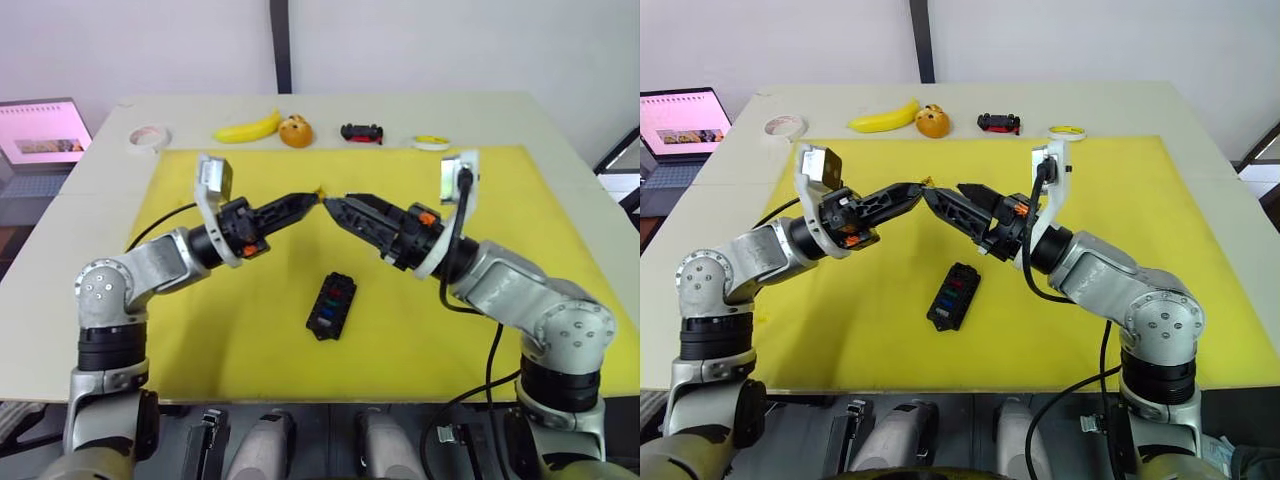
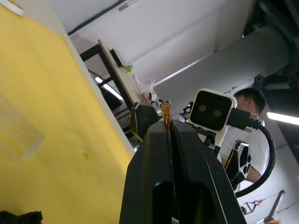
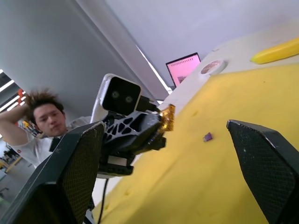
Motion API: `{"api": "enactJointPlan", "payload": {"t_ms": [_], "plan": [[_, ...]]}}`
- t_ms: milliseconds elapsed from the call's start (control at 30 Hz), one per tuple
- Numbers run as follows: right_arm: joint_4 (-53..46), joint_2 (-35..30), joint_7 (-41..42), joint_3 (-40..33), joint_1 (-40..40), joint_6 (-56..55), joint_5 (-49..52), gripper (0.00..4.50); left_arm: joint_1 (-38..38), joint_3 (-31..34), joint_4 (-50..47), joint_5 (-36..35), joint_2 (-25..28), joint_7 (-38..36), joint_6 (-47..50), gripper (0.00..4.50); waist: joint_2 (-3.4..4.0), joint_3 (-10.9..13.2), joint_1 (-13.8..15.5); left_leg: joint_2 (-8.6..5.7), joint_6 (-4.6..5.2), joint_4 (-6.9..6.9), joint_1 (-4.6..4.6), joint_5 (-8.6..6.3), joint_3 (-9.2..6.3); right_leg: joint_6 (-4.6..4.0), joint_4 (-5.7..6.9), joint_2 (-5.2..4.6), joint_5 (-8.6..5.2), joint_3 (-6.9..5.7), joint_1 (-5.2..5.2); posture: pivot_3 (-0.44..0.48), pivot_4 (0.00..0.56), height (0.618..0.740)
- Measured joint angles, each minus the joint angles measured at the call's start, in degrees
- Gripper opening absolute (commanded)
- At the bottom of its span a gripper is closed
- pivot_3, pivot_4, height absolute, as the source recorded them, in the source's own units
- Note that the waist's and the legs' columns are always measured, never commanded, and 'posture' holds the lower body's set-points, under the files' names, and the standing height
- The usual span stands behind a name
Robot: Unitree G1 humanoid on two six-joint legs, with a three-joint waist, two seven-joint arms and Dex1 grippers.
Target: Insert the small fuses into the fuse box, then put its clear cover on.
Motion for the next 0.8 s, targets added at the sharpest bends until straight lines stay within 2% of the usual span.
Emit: {"api": "enactJointPlan", "payload": {"t_ms": [33,533,633,667,800], "plan": [[0.03,-0.04,-0.40,0.15,-0.11,-0.22,0.31,3.19,-0.05,-0.34,0.00,0.00,-0.01,-0.09,-0.33,0.00,0.00,0.00,-0.02,0.00,0.00,0.00,0.00,0.00,0.00,0.00,0.00,0.00,0.00,0.00,0.00,0.000,0.150,0.740],[0.50,-0.62,-3.94,2.33,-0.70,-3.10,3.18,3.19,0.15,-1.38,-1.01,-0.02,-0.14,-1.95,-2.20,0.00,0.00,0.00,0.01,0.00,0.01,0.02,0.00,0.00,0.01,0.00,0.02,0.02,0.00,-0.03,0.00,0.000,0.150,0.740],[0.51,-0.64,-4.16,2.38,-0.70,-3.72,3.71,2.46,0.19,-1.40,-1.02,-0.01,-0.14,-2.07,-2.22,0.00,0.00,0.00,0.01,0.00,0.01,0.02,0.00,0.00,0.01,0.00,0.03,0.03,0.00,-0.03,0.00,0.000,0.150,0.740],[0.51,-0.67,-4.26,2.40,-0.70,-3.83,3.86,2.03,0.21,-1.41,-1.02,-0.01,-0.14,-2.08,-2.23,0.00,0.00,0.00,0.00,0.00,0.01,0.02,0.00,0.00,0.01,0.00,0.03,0.03,0.00,-0.03,0.00,0.000,0.150,0.740],[0.51,-1.23,-4.50,2.56,-0.70,-4.17,4.20,2.03,0.29,-1.43,-1.02,-0.01,-0.14,-2.11,-2.35,0.00,0.00,0.00,0.00,0.00,0.01,0.03,0.00,0.00,0.01,0.00,0.04,0.03,0.00,-0.03,0.00,0.000,0.150,0.740]]}}
